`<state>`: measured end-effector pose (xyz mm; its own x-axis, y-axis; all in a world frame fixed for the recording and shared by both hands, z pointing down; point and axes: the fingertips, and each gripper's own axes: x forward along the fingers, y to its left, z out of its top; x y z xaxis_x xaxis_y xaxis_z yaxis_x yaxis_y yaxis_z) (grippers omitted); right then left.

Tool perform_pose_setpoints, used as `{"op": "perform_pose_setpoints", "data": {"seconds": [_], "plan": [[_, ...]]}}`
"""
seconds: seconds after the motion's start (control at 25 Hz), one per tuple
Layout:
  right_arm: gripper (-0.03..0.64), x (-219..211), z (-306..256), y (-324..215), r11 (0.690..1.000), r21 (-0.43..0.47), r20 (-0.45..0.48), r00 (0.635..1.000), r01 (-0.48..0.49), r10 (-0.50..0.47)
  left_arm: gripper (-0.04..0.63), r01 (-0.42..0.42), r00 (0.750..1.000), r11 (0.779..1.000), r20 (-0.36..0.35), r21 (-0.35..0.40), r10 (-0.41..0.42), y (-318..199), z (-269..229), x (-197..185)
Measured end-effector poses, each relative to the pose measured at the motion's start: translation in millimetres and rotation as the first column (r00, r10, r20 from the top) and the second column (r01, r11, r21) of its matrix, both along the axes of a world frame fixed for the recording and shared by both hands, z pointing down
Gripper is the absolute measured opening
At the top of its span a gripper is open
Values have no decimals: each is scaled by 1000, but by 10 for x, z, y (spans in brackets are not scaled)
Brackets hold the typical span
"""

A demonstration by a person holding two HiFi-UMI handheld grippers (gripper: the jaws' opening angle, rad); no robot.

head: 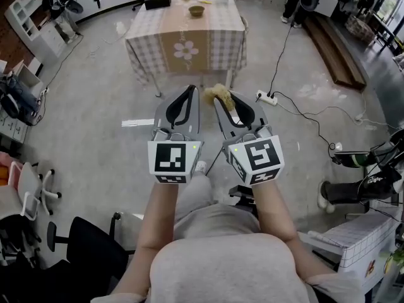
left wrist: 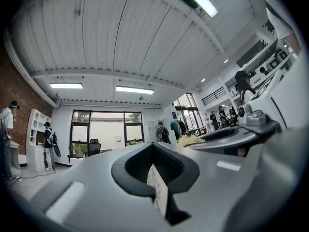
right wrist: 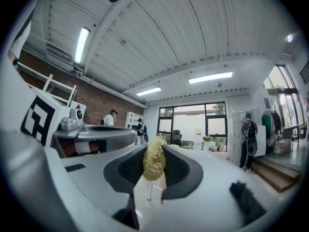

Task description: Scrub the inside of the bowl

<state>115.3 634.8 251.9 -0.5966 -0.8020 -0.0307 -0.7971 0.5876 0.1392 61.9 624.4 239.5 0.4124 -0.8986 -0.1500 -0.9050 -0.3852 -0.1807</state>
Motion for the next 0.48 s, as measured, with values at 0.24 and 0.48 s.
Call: {"op": "perform_pose_setpoints", "data": {"seconds": [0.24,0.48], "plan": [[97,-146,71,-269,1000,-1,-3,1000,2,-2,6,4,1000,1000,-11,-7,-4,-295,88,-164],[97,-189,69,-725,1000,-1,-7,1000,-18,18,6,-2,1000,1000,-27,-11,2,-770,57,-255]]}}
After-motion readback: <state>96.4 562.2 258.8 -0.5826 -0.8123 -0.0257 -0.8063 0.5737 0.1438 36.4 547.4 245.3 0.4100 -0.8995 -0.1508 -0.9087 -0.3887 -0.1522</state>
